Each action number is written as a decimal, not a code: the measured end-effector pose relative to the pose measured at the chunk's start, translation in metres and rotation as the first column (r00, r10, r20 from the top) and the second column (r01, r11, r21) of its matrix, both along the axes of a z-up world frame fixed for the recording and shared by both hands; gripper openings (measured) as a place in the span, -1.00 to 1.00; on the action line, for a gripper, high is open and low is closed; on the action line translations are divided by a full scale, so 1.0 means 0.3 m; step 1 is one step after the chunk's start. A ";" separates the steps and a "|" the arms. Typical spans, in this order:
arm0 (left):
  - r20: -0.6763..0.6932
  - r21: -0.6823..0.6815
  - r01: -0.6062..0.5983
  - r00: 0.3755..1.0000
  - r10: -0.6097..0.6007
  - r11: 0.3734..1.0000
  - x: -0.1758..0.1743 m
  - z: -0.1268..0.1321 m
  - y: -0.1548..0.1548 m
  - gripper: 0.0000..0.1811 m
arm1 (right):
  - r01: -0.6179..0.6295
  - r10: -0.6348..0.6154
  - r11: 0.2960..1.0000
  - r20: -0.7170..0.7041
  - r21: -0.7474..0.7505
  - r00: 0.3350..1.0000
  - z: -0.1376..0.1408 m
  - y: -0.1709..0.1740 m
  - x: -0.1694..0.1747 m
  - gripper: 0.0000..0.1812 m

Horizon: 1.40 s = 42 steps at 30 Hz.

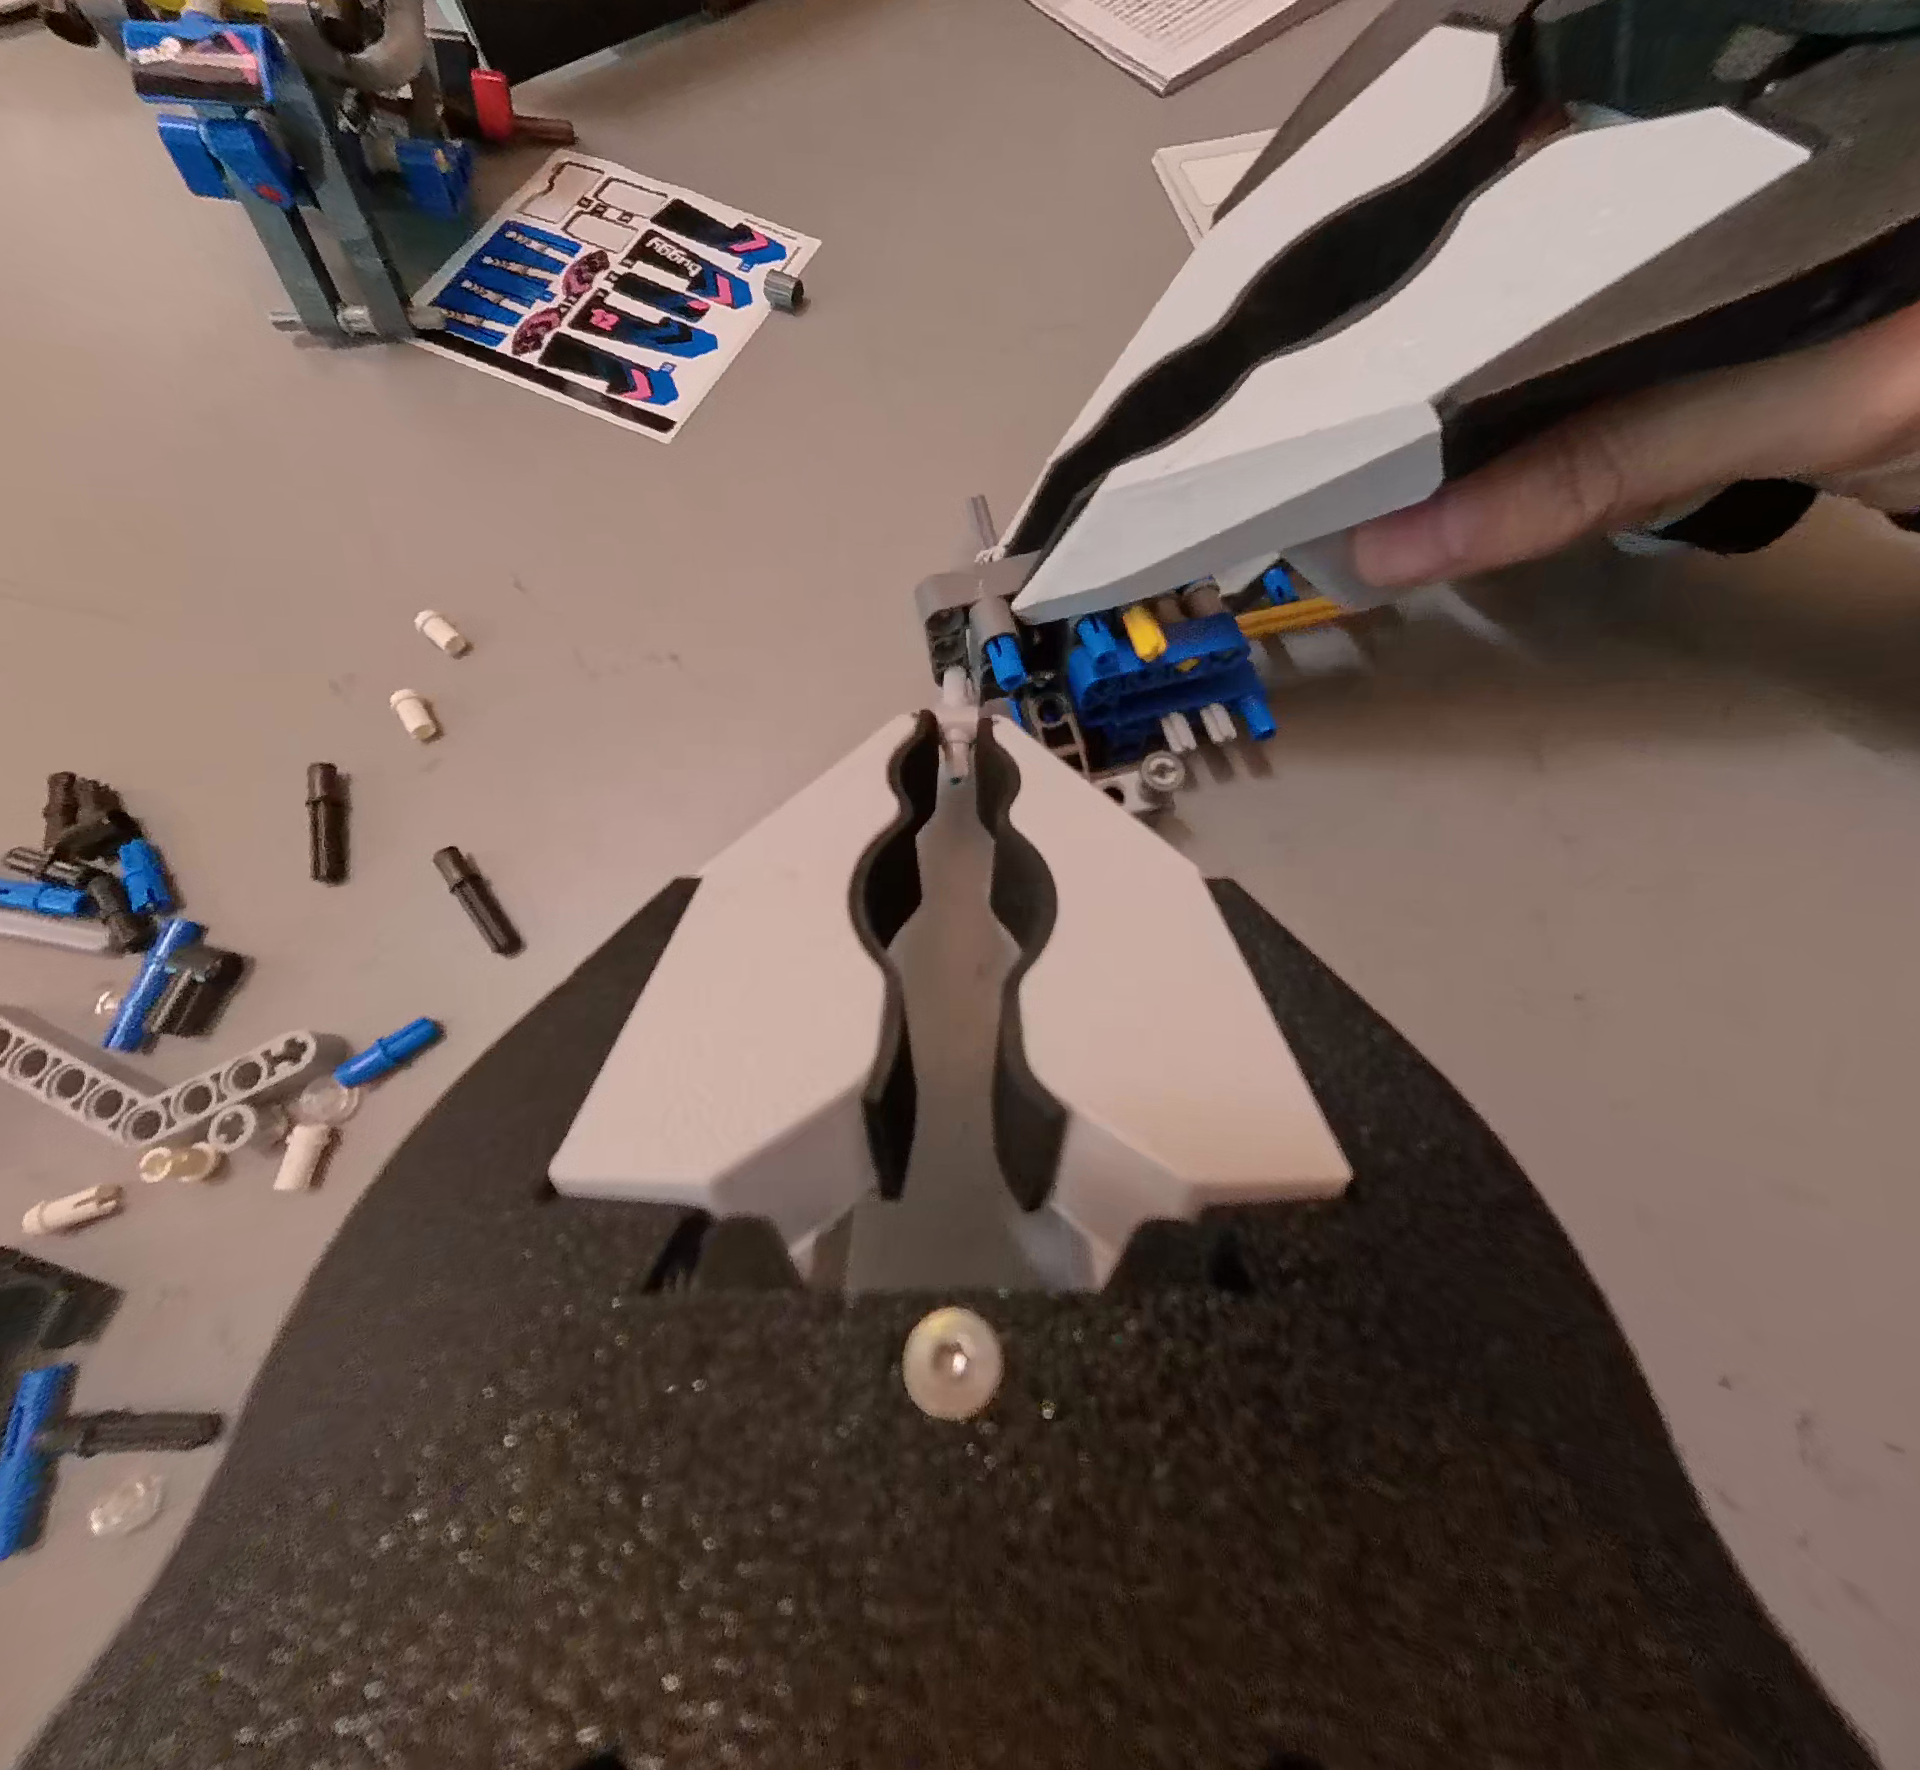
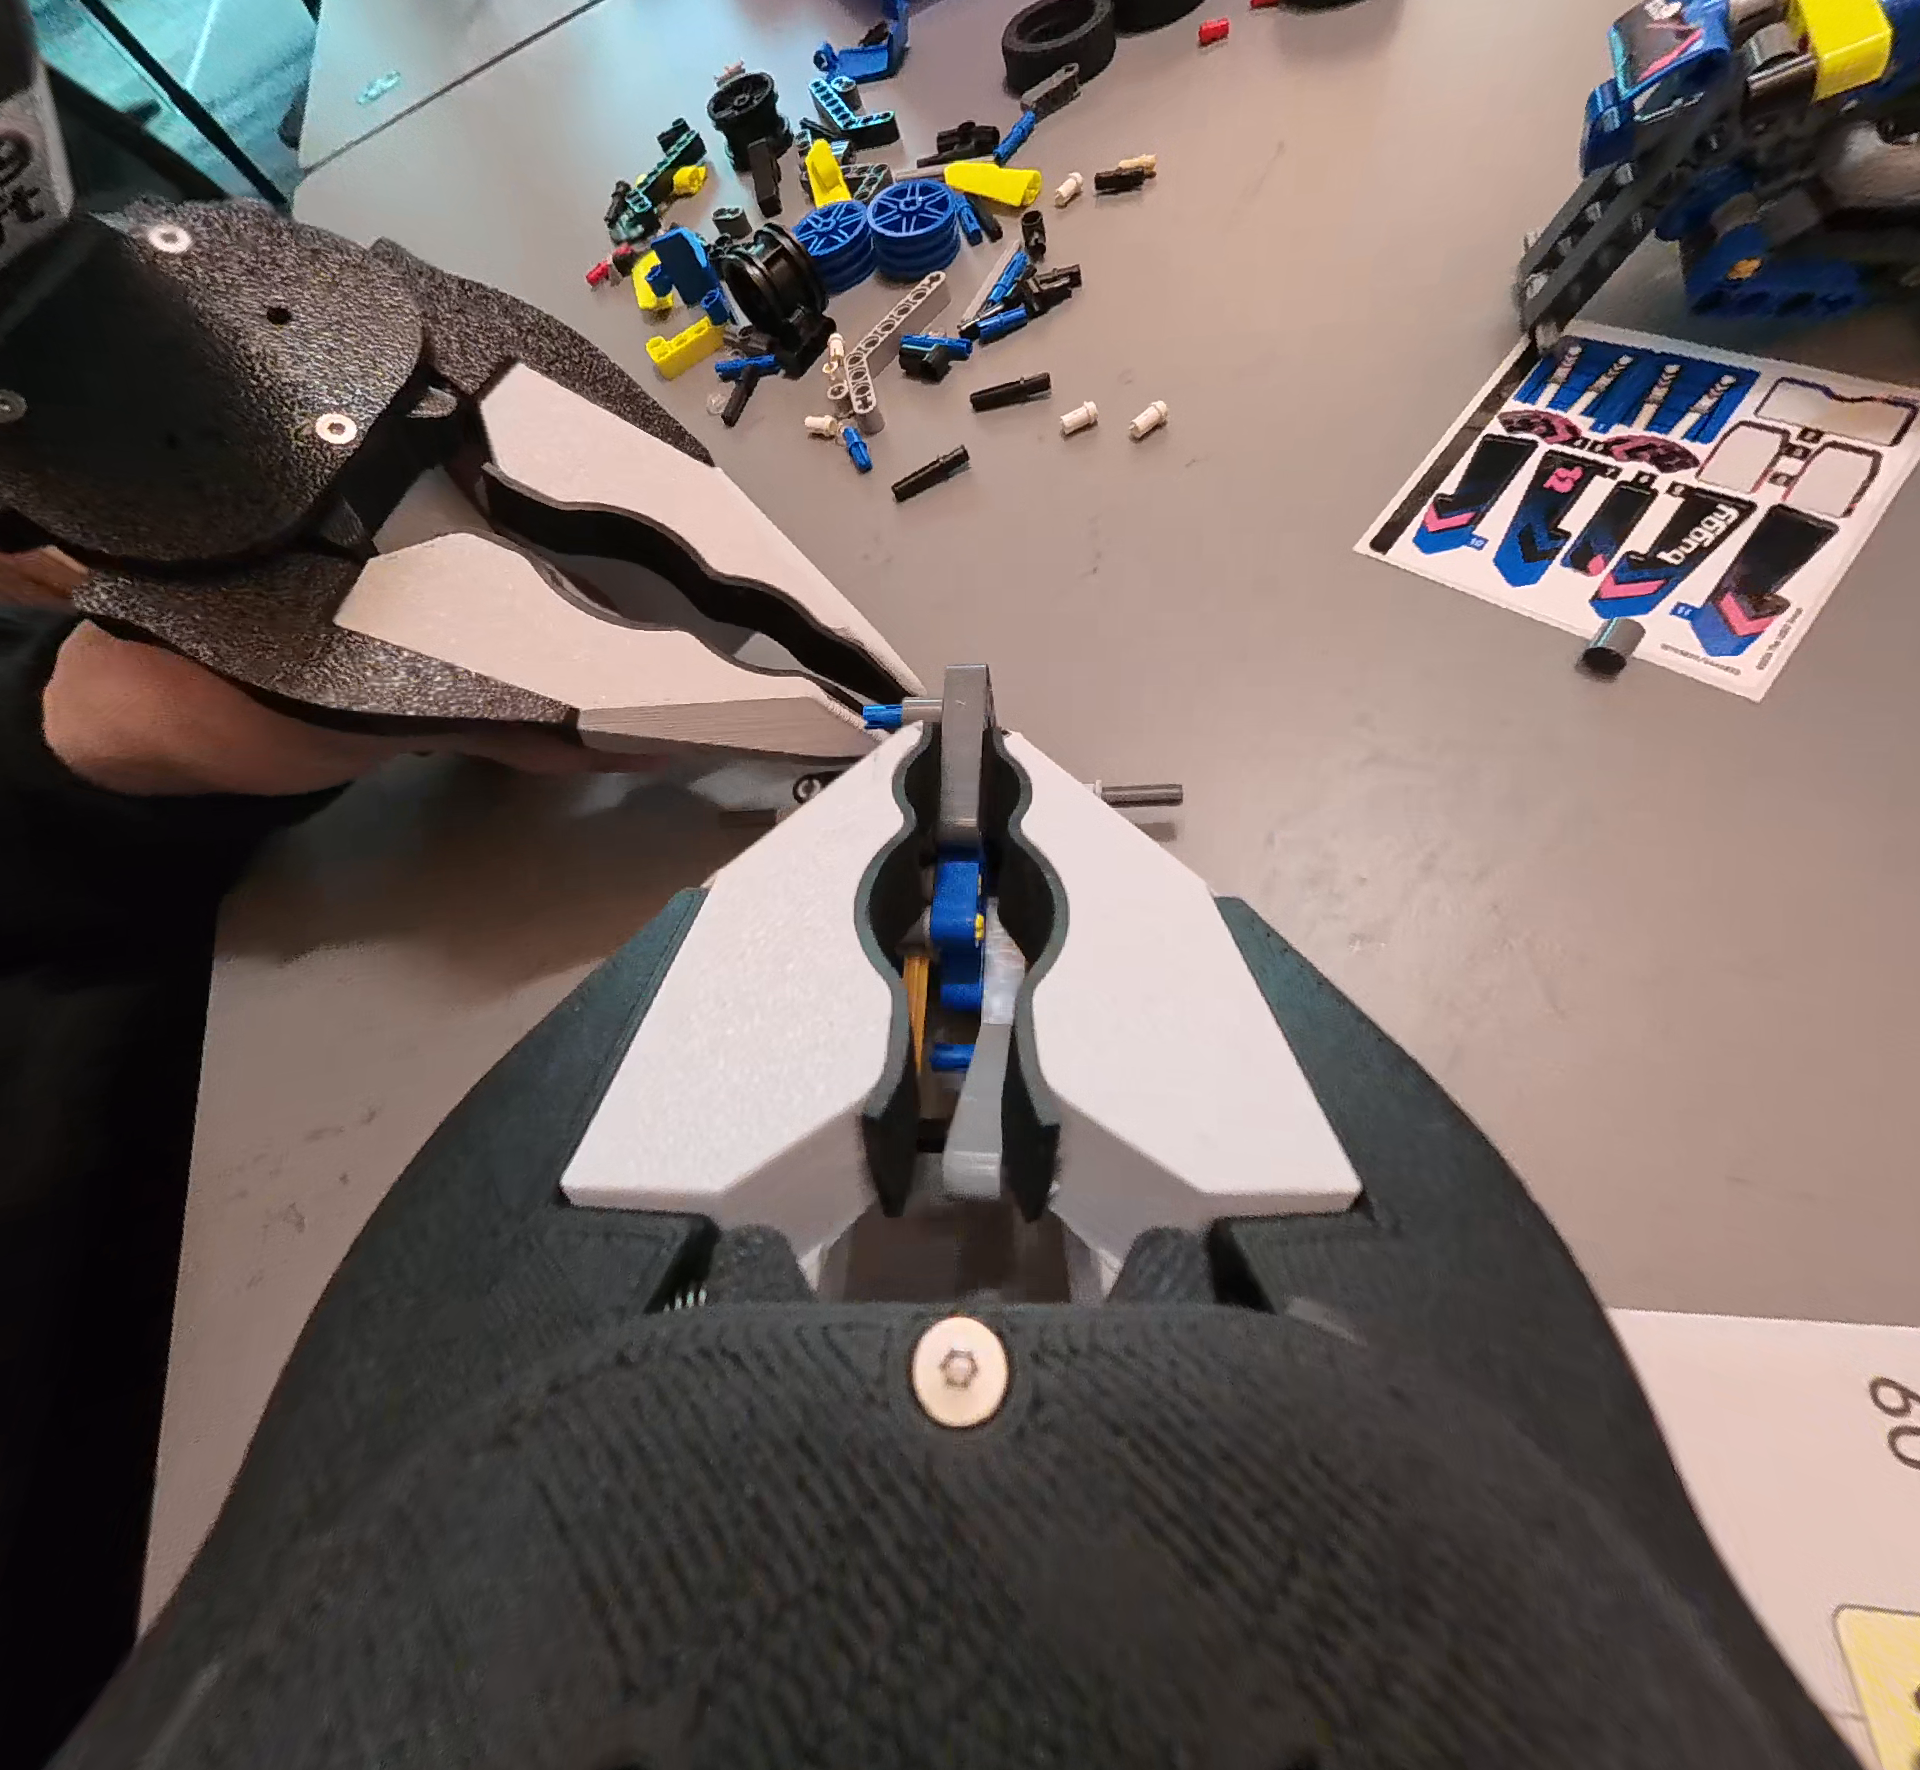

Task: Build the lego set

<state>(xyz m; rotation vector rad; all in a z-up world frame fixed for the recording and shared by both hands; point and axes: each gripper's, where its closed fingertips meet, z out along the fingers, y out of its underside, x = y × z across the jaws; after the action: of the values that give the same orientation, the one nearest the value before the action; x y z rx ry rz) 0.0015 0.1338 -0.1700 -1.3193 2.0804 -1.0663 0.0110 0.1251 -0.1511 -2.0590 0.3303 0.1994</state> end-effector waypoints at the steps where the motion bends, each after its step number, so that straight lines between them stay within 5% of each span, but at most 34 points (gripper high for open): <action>1: 0.003 -0.012 0.001 1.000 -0.001 1.000 0.000 0.004 -0.001 -0.96 | 0.001 -0.001 1.000 -0.002 0.003 1.000 -0.001 0.001 0.000 -0.92; 33: -0.107 0.033 0.184 0.978 -0.180 0.982 -0.049 -0.053 0.011 -0.83 | -0.025 0.024 0.999 0.023 0.029 0.999 0.004 -0.032 -0.011 -0.93; 42: -0.022 0.097 0.155 0.988 -0.153 0.983 -0.031 -0.033 0.009 -0.95 | -0.031 0.030 0.999 0.046 0.023 0.999 0.002 -0.032 -0.017 -0.93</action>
<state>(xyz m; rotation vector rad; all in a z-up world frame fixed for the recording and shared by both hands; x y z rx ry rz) -0.0076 0.1365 -0.1799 -1.1375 2.2454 -1.0055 0.0058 0.1156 -0.1504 -2.0429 0.2676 0.1743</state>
